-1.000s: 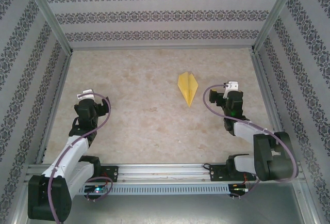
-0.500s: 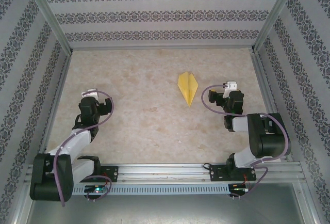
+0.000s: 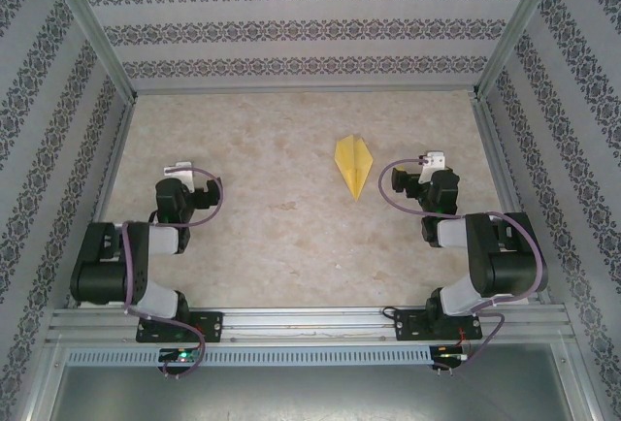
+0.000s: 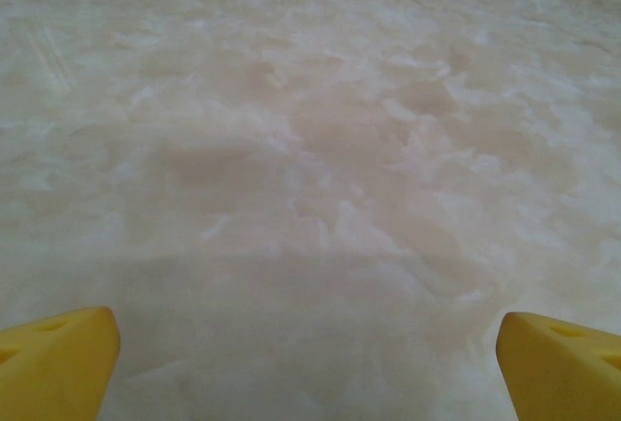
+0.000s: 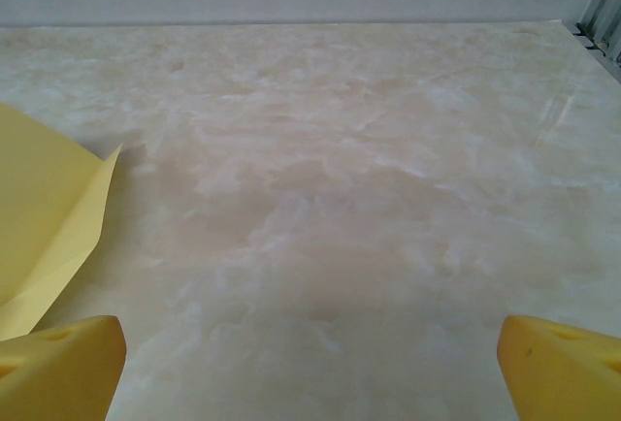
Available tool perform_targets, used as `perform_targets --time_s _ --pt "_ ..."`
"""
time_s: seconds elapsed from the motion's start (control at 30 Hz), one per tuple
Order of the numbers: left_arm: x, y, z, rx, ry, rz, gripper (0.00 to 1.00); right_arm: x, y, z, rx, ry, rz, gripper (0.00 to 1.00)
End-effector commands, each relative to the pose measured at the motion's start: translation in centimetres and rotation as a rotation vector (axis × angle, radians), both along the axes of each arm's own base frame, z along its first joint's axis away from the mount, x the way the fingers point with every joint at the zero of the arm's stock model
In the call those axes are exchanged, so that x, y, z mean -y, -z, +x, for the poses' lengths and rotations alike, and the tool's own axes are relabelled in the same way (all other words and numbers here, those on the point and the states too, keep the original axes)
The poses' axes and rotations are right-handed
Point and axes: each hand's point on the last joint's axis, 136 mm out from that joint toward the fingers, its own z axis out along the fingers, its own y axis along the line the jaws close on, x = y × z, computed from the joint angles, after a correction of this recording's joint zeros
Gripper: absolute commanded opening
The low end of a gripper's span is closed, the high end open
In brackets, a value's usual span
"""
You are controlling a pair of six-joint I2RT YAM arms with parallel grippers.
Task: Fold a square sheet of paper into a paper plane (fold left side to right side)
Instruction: Reset both arms
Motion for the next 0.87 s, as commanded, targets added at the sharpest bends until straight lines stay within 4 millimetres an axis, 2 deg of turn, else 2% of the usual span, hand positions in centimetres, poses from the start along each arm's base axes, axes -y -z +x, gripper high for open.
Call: perform_targets --time_s 0.0,0.13,0.2,0.83 --pt "0.6 -3.3 1.6 0.150 0.066 0.012 1.00 0.0 -1.5 0.7 0.055 -0.004 0.015 0.98" --pt "0.4 -2.5 1.6 0.173 0.051 0.015 0.99 0.1 -1.5 0.7 0.055 -0.003 0.014 0.98" --pt "0.6 -2.1 1.7 0.126 0.064 0.015 0.99 0.1 -1.5 0.7 0.055 -0.002 0.016 0.98" --pt "0.8 -2.0 2.1 0.118 0.060 0.040 0.99 0.0 -1.5 0.8 0.054 -0.003 0.012 0.98"
